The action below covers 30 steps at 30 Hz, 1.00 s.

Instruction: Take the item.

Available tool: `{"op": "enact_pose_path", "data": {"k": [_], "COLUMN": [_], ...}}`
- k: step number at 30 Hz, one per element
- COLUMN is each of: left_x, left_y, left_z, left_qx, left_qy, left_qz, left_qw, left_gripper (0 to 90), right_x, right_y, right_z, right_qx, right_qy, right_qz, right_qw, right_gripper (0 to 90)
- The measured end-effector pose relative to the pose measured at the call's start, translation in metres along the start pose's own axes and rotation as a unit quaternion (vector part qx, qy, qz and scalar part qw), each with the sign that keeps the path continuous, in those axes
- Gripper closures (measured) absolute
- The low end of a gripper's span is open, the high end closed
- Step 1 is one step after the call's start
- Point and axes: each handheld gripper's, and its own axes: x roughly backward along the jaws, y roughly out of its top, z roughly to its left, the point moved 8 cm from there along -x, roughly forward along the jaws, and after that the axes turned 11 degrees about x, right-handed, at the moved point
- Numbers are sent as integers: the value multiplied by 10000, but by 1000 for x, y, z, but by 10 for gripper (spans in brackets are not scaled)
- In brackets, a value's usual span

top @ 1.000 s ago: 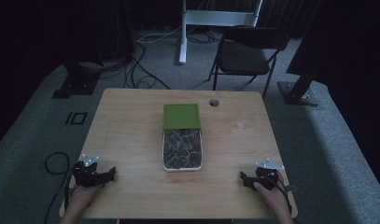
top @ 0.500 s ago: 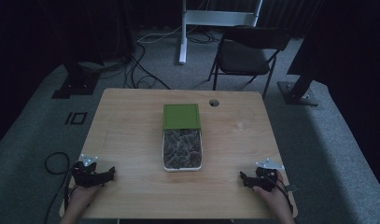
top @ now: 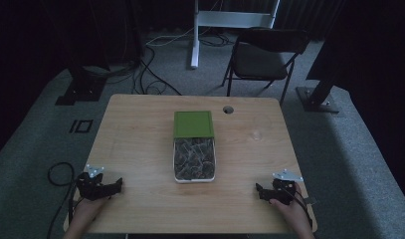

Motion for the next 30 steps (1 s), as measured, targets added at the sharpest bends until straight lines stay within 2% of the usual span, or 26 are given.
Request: {"op": "enact_pose_path", "data": {"k": [6, 12, 17, 30], "left_x": [0, 0, 0, 0], "left_y": [0, 0, 0, 0], "left_z": [0, 0, 0, 0], "left_qx": [1, 1, 1, 0], "left_qy": [-1, -2, -1, -1], "left_qz": [1, 2, 0, 1], "left_qw": [10000, 10000, 10000, 10000], "left_gripper": [23, 23, 23, 23], "right_x": [0, 3, 11, 15], "right_y": [0, 1, 9, 27], "right_z": [1, -2, -5, 2], "right_qx": [-1, -192, -310, -230], "right_qy": [-4, -54, -106, -67], "right_qz": [-4, -50, -238, -393], "right_qw": [10000, 9998, 9992, 9989], "right_gripper": [109, 109, 109, 109]}}
